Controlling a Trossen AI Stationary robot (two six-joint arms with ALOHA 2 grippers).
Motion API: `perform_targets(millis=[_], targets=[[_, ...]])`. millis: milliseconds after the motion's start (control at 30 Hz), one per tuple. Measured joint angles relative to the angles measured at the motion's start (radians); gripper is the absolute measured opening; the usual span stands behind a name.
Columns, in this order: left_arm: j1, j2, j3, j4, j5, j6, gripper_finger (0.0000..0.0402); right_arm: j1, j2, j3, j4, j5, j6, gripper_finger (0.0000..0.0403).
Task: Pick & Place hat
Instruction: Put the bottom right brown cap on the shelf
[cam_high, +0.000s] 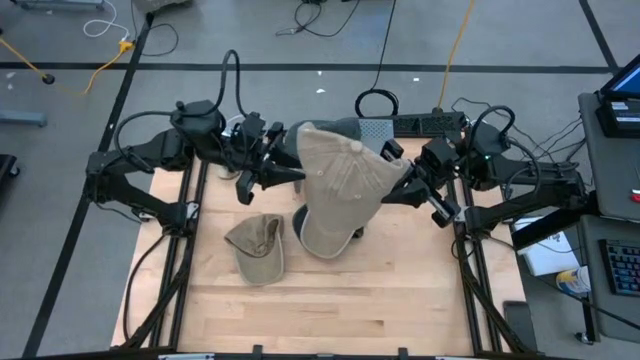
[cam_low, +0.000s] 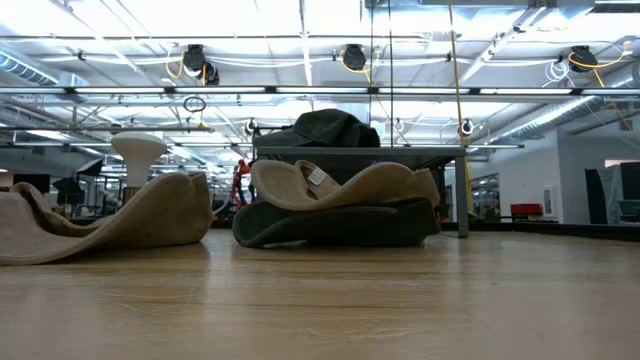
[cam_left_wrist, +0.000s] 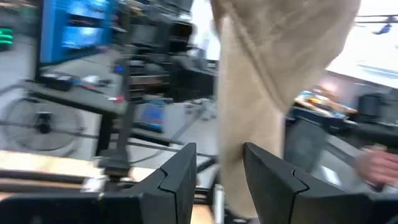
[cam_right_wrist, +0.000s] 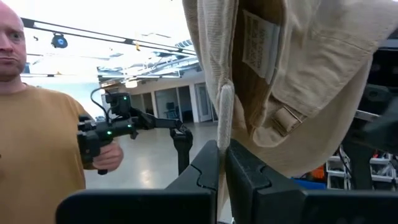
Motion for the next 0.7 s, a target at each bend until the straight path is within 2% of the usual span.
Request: perform_targets(millis=[167,367,700], targets=[[-0.004,0.007,0.000,0.036,0.107,-0.038,0.0136,-0.009,0.011,-0.002,-0.013,0.005,0.000,0.0004],[-0.006,0.007,0.000,0.035,0.125,-0.039,0.0126,-0.019,0.015,-0.002,-0.018,0.028,-0.001,0.0004],[-0.008,0.002,0.002,0.045,0.165,-0.041,0.0012,-0.047,0.012,-0.001,-0.028,0.136,0.016,0.0032]])
